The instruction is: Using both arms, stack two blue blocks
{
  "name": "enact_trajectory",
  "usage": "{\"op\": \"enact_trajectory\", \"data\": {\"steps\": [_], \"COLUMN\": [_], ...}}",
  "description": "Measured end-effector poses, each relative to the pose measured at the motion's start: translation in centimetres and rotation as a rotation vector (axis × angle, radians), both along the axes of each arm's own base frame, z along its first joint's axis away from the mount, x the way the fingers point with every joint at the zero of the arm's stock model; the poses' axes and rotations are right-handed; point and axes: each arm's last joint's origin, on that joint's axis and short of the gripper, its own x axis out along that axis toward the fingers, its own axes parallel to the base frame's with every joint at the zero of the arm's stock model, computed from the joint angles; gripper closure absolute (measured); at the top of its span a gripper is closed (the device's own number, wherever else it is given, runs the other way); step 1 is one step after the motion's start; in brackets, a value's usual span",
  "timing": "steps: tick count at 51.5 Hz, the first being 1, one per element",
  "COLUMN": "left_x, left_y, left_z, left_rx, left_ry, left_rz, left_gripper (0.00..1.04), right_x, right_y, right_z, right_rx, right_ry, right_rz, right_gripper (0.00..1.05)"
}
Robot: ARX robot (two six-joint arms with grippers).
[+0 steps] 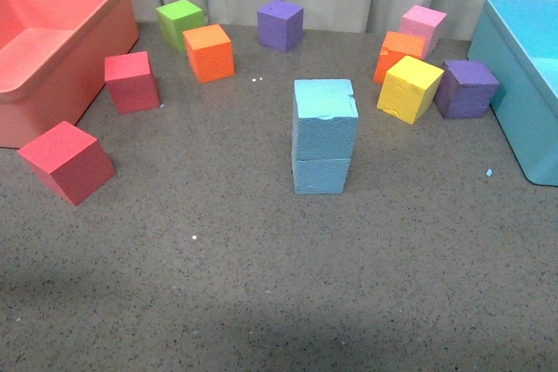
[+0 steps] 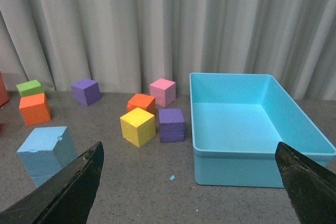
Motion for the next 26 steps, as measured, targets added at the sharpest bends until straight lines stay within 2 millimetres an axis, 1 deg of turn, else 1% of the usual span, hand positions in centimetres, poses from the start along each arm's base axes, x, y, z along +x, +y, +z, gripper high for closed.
{"op": "enact_trajectory", "data": {"steps": [9,11,14,26], "left_x": [-1.5,-1.8,-2.2,-3.2], "left_y": [0.8,1.2,1.8,1.9], "left_z": [0.0,0.0,0.1,0.7], "left_rx": [0.000,-0.001,-0.001,-0.001], "left_ry": [0.002,0.002,-0.001,-0.020], "left_rz": [0.008,-0.018,0.003,0.006], "left_gripper": [1.01,1.01,1.01,1.01], "right_x": [0.0,0.0,0.0,0.0], "right_y": [0.0,0.0,0.0,0.0], "right_z": [0.0,0.0,0.0,0.0], "right_rx": [0.000,0.000,0.000,0.000], "right_ry": [0.000,0.000,0.000,0.000], "right_rz": [0.000,0.000,0.000,0.000], "right_gripper": [0.09,0.09,0.09,0.09]}}
